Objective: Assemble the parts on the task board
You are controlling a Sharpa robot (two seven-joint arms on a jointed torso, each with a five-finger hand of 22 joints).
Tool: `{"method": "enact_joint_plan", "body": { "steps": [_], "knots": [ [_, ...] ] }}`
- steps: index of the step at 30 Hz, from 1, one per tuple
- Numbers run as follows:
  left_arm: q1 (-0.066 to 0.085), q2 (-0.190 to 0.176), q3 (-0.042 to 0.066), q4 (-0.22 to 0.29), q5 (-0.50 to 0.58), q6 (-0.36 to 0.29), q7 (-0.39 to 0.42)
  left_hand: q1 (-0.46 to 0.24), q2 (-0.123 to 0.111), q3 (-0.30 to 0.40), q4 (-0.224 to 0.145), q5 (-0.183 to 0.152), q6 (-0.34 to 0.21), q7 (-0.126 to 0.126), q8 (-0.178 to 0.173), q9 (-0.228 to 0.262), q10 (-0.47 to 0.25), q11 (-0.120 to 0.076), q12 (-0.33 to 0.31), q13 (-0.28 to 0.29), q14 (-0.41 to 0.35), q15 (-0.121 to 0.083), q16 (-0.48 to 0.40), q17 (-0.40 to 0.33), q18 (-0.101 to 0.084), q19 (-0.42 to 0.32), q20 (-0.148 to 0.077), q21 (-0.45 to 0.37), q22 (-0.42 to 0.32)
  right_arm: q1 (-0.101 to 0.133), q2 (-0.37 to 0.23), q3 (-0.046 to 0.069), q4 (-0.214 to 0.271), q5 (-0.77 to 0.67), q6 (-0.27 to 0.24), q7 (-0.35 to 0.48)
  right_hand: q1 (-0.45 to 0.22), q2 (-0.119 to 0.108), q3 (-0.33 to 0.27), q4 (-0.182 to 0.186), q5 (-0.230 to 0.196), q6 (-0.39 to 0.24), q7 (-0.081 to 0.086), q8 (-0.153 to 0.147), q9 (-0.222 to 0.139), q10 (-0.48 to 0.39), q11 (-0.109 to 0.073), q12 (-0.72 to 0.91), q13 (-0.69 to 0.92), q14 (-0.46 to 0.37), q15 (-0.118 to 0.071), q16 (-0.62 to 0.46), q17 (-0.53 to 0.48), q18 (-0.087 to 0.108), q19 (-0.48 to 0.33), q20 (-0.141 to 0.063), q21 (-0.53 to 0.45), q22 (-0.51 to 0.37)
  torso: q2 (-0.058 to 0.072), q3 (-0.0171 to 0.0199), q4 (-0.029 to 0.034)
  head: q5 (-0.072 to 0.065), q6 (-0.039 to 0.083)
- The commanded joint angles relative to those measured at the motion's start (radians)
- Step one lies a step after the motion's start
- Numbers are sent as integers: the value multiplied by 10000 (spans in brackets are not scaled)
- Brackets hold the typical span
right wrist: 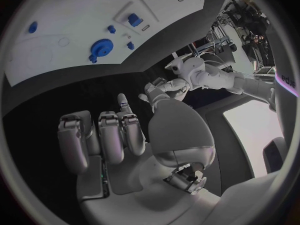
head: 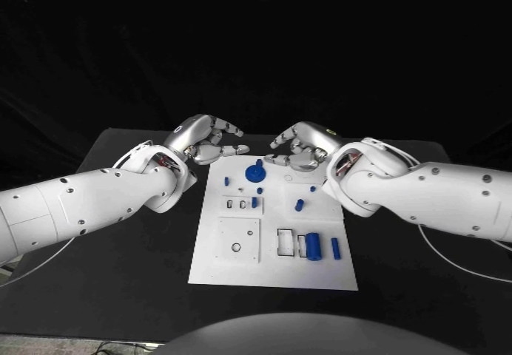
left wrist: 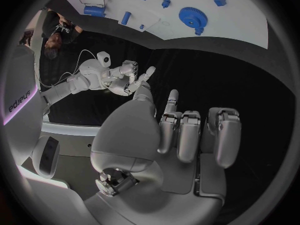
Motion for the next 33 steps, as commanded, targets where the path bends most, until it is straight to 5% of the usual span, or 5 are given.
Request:
{"method": "enact_joint_plan", "body": {
  "steps": [1, 7, 20, 25, 33],
  "knots": [
    [181, -66, 6, 344, 88, 1860, -1524, -520, -253, 6, 25, 58, -245, -15, 359, 231, 1057, 31, 26, 2635, 1040, 29, 26, 2631, -74, 1034, 33, 24, 2634, 134, -531, -18, 302, 1909, -145, 903, -297, 150, -76, 268, -72, -136, -59, -39, 0, 1028, -4, 39, 2627, 1053, 111, 41, 2634, -68, 1047, 97, 45, 2632, -19, 13, -20, 78, -1],
    [446, -196, 1, 774, 32, 3419, -2829, -1417, -1243, 1069, 72, 106, -810, -210, 2455, 1941, 1057, -135, 26, 2635, 1040, -182, 26, 2631, -74, 1034, -84, 24, 2634, 222, -1320, -59, 598, 2788, 327, 792, -510, 197, -222, 485, 146, -311, -17, -86, -15, 1028, 20, 39, 2627, 1053, 175, 41, 2634, -68, 1047, 144, 45, 2632, -27, 54, -83, 178, 23],
    [578, -30, -2, 777, -165, 5158, -3996, -1315, -1137, 1289, 51, 126, 3, -1107, 4902, 4819, 1057, -951, 26, 2635, 1040, -873, 26, 2631, -74, 1034, -355, 24, 2634, 27, -1950, -129, 430, 3099, 1027, 143, -491, 183, -270, 497, 235, -423, 17, -100, -23, 1028, 51, 39, 2627, 1053, 210, 41, 2634, -68, 1047, 175, 45, 2632, -23, 27, -59, 101, 80],
    [583, 141, -3, 616, -190, 5871, -4477, -1996, -1560, 1066, 68, 221, 272, -1216, 5341, 5494, 1057, -1064, 26, 2635, 1040, -940, 26, 2631, -74, 1034, -458, 24, 2634, -87, -1991, -147, 293, 3109, 1263, -97, -460, 161, -286, 479, 271, -446, 33, -94, -22, 1028, 65, 39, 2627, 1053, 223, 41, 2634, -68, 1047, 187, 45, 2632, -14, 29, -47, 77, 83],
    [613, 408, 6, 331, -168, 6583, -5073, -2378, -1131, 1266, 49, 136, 430, -1359, 5493, 5980, 1057, -1210, 26, 2635, 1040, -1096, 26, 2631, -74, 1034, -461, 24, 2634, -240, -1943, -154, 156, 3104, 1510, -287, -449, 148, -297, 471, 284, -459, 44, -91, -21, 1028, 73, 39, 2627, 1053, 230, 41, 2634, -68, 1047, 194, 45, 2632, -26, 32, -43, 75, 78]
  ]
}}
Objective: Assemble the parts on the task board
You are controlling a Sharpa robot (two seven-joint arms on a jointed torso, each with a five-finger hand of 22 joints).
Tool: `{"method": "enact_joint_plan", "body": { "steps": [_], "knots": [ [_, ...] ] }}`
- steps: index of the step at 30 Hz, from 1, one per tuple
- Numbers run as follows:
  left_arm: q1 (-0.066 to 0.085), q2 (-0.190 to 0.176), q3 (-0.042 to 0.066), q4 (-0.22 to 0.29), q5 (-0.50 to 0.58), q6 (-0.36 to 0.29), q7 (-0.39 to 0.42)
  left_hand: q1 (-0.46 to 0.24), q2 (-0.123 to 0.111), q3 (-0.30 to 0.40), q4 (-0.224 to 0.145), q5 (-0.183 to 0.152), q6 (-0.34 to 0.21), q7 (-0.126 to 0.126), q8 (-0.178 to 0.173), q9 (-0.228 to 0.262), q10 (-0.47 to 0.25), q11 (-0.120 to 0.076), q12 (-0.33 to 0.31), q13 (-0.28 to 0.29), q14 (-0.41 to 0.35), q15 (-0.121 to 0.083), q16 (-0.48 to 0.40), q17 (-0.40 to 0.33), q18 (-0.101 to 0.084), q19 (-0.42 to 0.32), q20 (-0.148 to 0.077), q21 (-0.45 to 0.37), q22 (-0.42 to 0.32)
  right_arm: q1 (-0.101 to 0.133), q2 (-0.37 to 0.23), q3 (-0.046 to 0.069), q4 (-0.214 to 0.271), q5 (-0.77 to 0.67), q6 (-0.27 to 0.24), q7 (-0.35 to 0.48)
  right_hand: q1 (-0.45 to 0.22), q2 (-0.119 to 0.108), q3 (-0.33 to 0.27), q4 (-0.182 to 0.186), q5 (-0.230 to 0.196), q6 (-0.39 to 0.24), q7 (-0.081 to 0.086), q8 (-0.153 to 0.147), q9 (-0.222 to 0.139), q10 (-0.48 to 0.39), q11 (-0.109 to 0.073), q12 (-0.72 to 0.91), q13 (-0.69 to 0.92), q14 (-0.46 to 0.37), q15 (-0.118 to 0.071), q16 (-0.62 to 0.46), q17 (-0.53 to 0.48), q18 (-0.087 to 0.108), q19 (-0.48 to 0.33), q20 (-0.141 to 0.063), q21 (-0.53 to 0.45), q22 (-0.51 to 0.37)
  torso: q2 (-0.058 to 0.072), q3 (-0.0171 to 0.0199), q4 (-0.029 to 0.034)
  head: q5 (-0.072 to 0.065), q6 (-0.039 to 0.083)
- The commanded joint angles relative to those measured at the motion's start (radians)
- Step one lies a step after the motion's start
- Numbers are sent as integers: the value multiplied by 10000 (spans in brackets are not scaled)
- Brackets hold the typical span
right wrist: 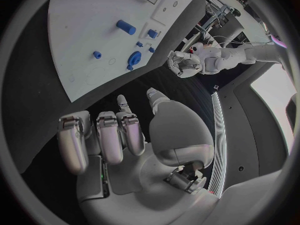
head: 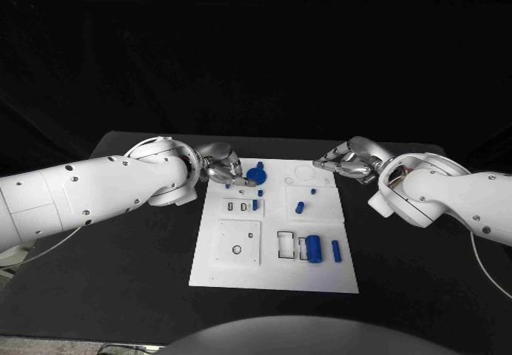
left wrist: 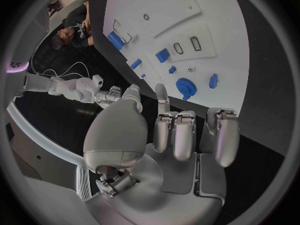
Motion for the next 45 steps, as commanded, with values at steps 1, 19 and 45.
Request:
{"method": "enact_joint_plan", "body": {
  "steps": [1, 19, 45],
  "knots": [
    [32, 157, 14, -101, -17, 989, -712, -48, 65, 71, 3, -50, 72, -1, -6, 40, 1058, -72, 26, 2635, 1039, -100, 26, 2633, -74, 1069, -64, 24, 2635, -54, 31, -2, -42, 23, 450, -261, -47, -71, -55, 7, 44, -96, 0, -42, -9, 1029, 74, 39, 2631, 1043, 101, 41, 2627, -66, 1046, 53, 45, 2635, -5, 2, 5, 2, -5],
    [35, 1060, 9, -635, 290, 1975, -2451, -646, 277, 55, -4, 1988, 286, 33, -1045, 268, 1058, -50, 26, 2635, 1039, -83, 26, 2633, -74, 1069, -125, 24, 2635, -212, 114, -3, -192, -100, 648, -456, 30, -61, -81, -27, 161, -52, 165, 26, 23, 1029, 210, 39, 2631, 1043, 205, 41, 2627, -66, 1046, 129, 45, 2635, -6, 8, 0, -36, -34],
    [-13, 1861, 0, -1236, 796, 2760, -3482, -216, 441, 199, -30, -1191, 580, 94, -1950, 800, 1058, 8, 26, 2635, 1039, -33, 26, 2633, -74, 1069, -247, 24, 2635, -309, 169, -3, -287, -130, 583, -475, 21, -38, -95, -10, 173, -48, 210, 36, 30, 1029, 256, 39, 2631, 1043, 251, 41, 2627, -66, 1046, 165, 45, 2635, -12, 5, 12, -93, -21]
  ]
}}
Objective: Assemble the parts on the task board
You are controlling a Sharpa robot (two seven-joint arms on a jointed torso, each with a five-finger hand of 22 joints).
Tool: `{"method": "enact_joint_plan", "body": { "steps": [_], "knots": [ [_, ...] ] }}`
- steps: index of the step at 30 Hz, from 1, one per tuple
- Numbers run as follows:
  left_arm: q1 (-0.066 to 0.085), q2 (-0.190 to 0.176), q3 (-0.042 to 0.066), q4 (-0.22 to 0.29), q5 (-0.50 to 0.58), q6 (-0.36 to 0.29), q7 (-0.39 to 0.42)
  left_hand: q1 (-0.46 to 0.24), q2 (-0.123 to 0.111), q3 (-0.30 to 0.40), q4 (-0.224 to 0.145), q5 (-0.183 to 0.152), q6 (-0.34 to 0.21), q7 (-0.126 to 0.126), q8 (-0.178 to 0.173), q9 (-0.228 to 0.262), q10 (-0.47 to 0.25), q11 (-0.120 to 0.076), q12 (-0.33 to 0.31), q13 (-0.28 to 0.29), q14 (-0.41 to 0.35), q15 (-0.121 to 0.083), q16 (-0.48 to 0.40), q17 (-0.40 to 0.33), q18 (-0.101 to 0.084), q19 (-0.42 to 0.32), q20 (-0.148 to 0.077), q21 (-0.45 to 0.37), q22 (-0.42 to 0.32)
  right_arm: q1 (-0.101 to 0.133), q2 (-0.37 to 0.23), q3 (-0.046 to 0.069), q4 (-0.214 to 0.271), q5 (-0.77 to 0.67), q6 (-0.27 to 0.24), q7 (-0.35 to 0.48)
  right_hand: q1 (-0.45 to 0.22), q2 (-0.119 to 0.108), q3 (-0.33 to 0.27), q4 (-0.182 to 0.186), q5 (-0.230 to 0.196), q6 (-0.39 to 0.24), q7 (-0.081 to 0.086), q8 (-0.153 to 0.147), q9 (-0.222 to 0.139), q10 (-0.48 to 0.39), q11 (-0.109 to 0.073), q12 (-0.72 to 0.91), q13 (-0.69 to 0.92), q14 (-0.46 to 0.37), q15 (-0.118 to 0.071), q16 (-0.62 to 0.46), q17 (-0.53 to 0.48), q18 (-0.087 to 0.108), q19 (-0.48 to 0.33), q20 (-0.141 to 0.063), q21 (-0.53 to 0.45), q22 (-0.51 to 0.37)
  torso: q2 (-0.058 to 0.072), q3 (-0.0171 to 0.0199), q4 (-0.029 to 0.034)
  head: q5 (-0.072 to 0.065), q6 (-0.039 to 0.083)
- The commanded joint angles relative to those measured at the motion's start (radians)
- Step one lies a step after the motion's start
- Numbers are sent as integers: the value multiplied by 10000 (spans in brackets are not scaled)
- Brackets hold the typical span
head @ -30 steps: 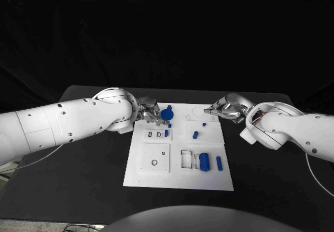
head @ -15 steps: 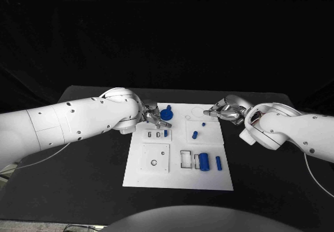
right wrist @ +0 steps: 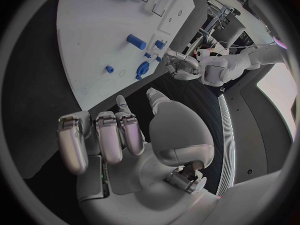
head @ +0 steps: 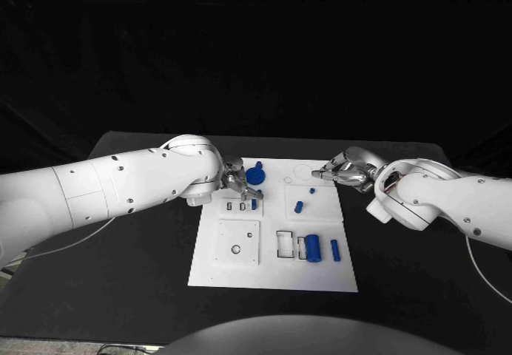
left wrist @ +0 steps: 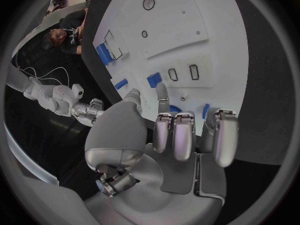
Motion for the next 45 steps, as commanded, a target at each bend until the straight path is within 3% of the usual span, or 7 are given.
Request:
{"method": "enact_joint_plan", "body": {
  "steps": [1, 3, 8, 10, 45],
  "knots": [
    [-9, 80, 3, -65, 217, 434, -315, 127, 42, -22, -1, -536, 112, 6, -106, 77, 1058, 81, 26, 2635, 1042, 38, 26, 2635, -76, 1034, -68, 24, 2635, -20, 15, -1, -12, -116, 92, -15, 16, -31, -70, 27, 50, 16, 76, 37, 12, 1067, 84, 39, 2635, 1078, 79, 41, 2632, -66, 1047, 101, 45, 2632, -6, -2, 7, -25, -1],
    [-13, 112, 1, -97, 232, 490, -352, 128, 64, -85, 1, -950, 141, 16, -180, 137, 1058, 92, 26, 2635, 1042, 48, 26, 2635, -76, 1034, -79, 24, 2635, -29, 18, -1, -16, -116, 85, -13, 16, -31, -70, 27, 50, 16, 76, 37, 12, 1067, 84, 39, 2635, 1078, 79, 41, 2632, -66, 1047, 101, 45, 2632, -7, -1, 7, -28, -9],
    [-19, 186, -3, -169, 289, 583, -396, 108, 93, -132, 4, -1192, 163, 24, -244, 191, 1058, 99, 26, 2635, 1042, 52, 26, 2635, -76, 1034, -76, 24, 2635, -43, 22, -1, -18, -116, 83, -27, 16, -31, -70, 27, 50, 16, 76, 37, 12, 1067, 84, 39, 2635, 1078, 79, 41, 2632, -66, 1047, 101, 45, 2632, -5, 0, 5, -42, -3],
    [-23, 219, -6, -200, 316, 601, -398, 134, 222, -117, -8, -1351, 167, 26, -275, 217, 1058, 100, 26, 2635, 1042, 53, 26, 2635, -76, 1034, -76, 24, 2635, -46, 26, -1, -18, -116, 84, -35, 16, -31, -70, 27, 50, 16, 76, 37, 12, 1067, 84, 39, 2635, 1078, 79, 41, 2632, -66, 1047, 101, 45, 2632, -8, 0, 3, -42, -3],
    [-113, 698, -75, -591, 588, 545, -613, 28, 471, -463, -26, -1388, 112, 61, -450, 328, 1058, 131, 26, 2635, 1042, 83, 26, 2635, -76, 1034, -157, 24, 2635, -89, 58, 0, -30, -116, 159, -99, 1, -5, -80, 48, 37, 10, 93, 38, 14, 1067, 105, 39, 2635, 1078, 104, 41, 2632, -66, 1047, 124, 45, 2632, 1, -7, 4, -108, 38]
  ]
}}
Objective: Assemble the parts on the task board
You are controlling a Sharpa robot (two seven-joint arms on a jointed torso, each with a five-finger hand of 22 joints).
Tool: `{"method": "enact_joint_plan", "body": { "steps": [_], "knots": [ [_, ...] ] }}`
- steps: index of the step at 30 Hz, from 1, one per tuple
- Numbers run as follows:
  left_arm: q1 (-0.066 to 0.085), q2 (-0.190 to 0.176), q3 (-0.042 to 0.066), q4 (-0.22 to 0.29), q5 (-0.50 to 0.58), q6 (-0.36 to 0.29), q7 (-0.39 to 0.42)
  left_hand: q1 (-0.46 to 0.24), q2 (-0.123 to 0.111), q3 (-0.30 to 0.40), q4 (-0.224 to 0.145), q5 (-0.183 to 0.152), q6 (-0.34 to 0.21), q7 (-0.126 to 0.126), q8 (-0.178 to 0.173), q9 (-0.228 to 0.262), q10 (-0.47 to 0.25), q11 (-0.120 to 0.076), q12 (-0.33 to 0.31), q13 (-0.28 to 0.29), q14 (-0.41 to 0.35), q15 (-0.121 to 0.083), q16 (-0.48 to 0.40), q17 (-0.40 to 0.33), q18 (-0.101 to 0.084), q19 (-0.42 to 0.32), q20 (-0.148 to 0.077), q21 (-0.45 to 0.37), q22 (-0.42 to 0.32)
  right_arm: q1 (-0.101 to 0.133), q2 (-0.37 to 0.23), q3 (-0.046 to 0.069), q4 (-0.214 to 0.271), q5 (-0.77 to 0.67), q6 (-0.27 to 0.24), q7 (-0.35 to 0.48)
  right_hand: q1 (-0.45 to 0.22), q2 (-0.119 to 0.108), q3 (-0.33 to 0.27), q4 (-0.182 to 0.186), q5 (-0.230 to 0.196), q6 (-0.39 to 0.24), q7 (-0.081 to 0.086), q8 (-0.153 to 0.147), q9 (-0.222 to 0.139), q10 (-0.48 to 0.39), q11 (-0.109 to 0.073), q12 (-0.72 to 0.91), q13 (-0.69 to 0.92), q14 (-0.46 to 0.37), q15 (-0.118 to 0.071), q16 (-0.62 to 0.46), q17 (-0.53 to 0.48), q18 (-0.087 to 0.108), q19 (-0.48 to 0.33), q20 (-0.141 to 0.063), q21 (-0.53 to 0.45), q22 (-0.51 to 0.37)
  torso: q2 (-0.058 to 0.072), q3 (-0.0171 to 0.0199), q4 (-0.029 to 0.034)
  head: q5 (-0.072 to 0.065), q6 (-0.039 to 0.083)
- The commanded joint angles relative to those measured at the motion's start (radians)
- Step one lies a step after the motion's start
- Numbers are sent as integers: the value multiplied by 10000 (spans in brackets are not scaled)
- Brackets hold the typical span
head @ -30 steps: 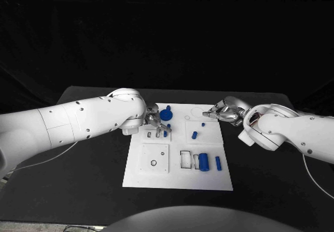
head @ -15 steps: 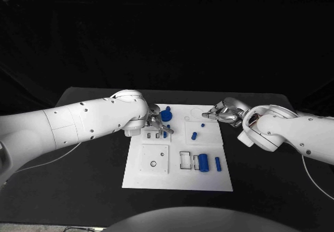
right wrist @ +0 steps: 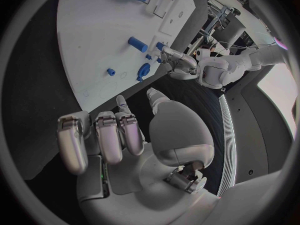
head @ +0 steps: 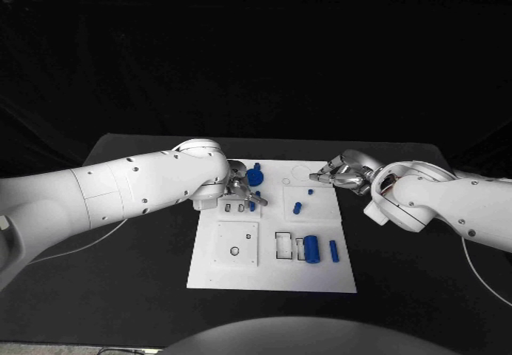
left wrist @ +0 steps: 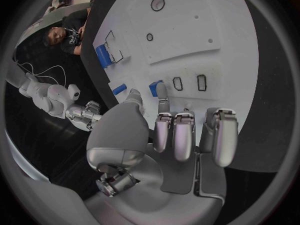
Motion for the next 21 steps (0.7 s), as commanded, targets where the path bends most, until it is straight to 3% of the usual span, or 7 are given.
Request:
{"method": "enact_joint_plan", "body": {
  "steps": [1, 21],
  "knots": [
    [-3, 38, 1, -10, 67, 113, -150, 4, 120, -65, -9, -45, 22, 43, -71, 15, 1057, 58, 26, 2635, 1042, 83, 26, 2631, -75, 1034, -89, 24, 2634, -9, 5, 0, 9, -99, 154, -33, 1, -5, -52, 21, 37, 10, 94, 38, 9, 1030, 70, 39, 2629, 1042, 70, 41, 2634, -68, 1048, 52, 45, 2627, 2, -6, 9, -26, -14],
    [-18, 92, -3, -139, 58, 161, -253, 476, 444, -75, -22, -39, 21, 46, -202, 95, 1057, 65, 26, 2635, 1042, 92, 26, 2631, -75, 1034, -121, 24, 2634, -17, 28, 0, 29, -99, 202, -76, -13, 4, -64, 36, 35, 3, 104, 38, 10, 1030, 82, 39, 2629, 1042, 85, 41, 2634, -68, 1048, 67, 45, 2627, -5, 0, -4, -14, -58]
  ]
}}
